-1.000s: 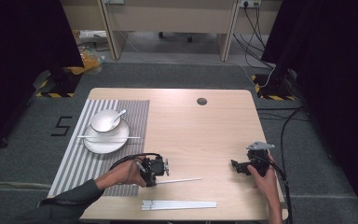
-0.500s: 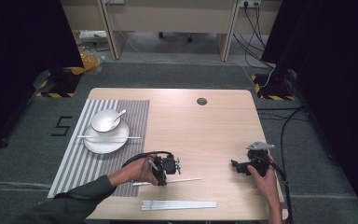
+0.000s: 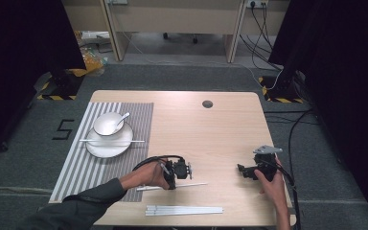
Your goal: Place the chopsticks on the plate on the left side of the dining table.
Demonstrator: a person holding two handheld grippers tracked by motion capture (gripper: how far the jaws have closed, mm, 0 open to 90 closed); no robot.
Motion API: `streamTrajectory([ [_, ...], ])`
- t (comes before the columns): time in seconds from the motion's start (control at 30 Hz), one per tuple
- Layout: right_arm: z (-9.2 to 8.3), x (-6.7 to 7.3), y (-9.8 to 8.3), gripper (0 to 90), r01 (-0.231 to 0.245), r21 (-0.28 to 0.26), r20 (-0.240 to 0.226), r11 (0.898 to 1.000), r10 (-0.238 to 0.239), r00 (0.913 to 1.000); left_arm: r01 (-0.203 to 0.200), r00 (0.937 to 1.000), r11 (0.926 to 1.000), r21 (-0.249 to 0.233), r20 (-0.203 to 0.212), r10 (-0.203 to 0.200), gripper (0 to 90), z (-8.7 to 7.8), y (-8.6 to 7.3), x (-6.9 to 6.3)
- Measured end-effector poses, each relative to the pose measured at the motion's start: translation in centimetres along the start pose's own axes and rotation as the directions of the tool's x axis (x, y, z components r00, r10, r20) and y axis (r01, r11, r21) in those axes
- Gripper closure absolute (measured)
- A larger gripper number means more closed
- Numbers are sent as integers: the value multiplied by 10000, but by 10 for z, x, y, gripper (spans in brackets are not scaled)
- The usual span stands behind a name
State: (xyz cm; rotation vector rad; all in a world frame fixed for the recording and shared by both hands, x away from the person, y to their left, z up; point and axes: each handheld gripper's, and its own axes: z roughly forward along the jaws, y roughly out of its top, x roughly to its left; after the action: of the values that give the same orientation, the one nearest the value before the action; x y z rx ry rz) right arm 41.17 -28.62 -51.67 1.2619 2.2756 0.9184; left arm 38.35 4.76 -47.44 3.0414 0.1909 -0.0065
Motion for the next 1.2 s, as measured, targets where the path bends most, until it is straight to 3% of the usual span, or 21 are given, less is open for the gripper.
streamTrajectory([
  [0.37,0,0,0,6,1,-16,8,10000,-1,10000,-260,9996,9983,520,-63,264,848,0,7,-2],
  [0.7,0,0,0,6,-8,-8,-2,10000,8,10000,-282,9996,9995,170,-20,283,850,0,4,0],
  [0.93,0,0,0,6,10,-11,0,10000,-10,10000,-146,9999,9994,300,88,143,850,-2,2,6],
  [1.2,0,0,0,5,9,-6,-11,10000,-9,10000,593,9979,9976,346,-300,-582,850,-22,-22,23],
])
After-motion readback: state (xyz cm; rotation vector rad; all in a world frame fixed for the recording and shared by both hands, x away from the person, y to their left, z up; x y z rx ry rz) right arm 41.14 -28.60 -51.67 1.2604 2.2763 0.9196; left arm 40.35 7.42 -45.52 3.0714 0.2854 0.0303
